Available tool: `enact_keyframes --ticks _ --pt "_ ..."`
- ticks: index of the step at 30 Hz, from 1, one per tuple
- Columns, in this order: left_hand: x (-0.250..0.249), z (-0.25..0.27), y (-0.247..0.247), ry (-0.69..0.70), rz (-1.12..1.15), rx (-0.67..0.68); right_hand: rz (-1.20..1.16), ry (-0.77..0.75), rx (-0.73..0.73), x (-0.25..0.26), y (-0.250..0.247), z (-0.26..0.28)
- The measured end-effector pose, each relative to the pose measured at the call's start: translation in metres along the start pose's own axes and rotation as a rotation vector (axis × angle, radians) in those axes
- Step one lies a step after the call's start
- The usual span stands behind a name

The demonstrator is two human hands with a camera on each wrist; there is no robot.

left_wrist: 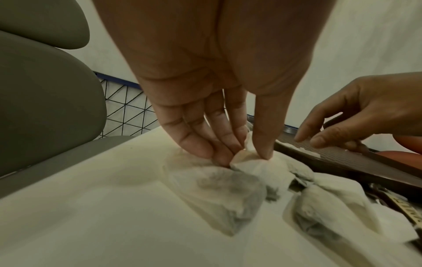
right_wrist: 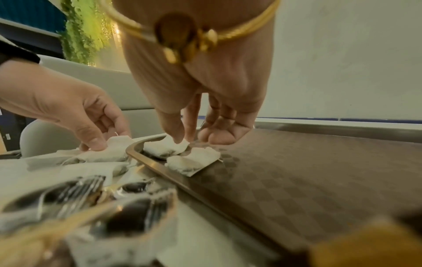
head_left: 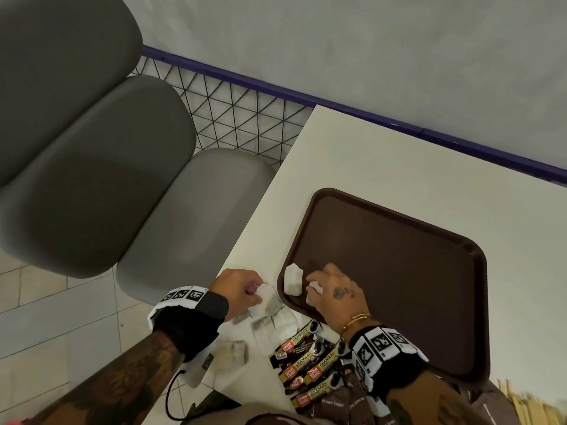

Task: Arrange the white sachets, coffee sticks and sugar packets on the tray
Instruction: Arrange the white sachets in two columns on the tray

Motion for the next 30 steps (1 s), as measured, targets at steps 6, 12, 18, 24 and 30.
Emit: enact_keyframes --ticks 6,12,18,24,30 --pt "0.000 -0.001 0.003 -0.003 -0.010 -0.001 0.091 -0.310 0.025 0.028 0.008 -0.001" --pt "-0.001 0.001 0.003 -0.001 -0.029 0.003 0.197 -0.280 0.130 0.028 0.025 -0.004" --pt "0.002 0.002 0.004 -0.025 0.007 -0.014 0.156 -0.216 0.104 0.029 0.035 0.004" --pt "0.001 0.002 0.003 -0.031 0.002 -0.012 -0.038 -0.089 0.176 0.027 0.041 -0.003" --pt "0.002 0.001 0.005 -0.025 0.000 -0.005 -0.094 -0.012 -0.035 -0.002 0.008 -0.001"
Point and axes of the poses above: each hand's wrist, its own z-axis away from the middle knuckle, its own y-axis out of the palm, x = y × z, the point moved 7 cm from there along -z, towards the middle knuckle, and after that the axes turned 5 degrees about y, right-handed, at the moved point
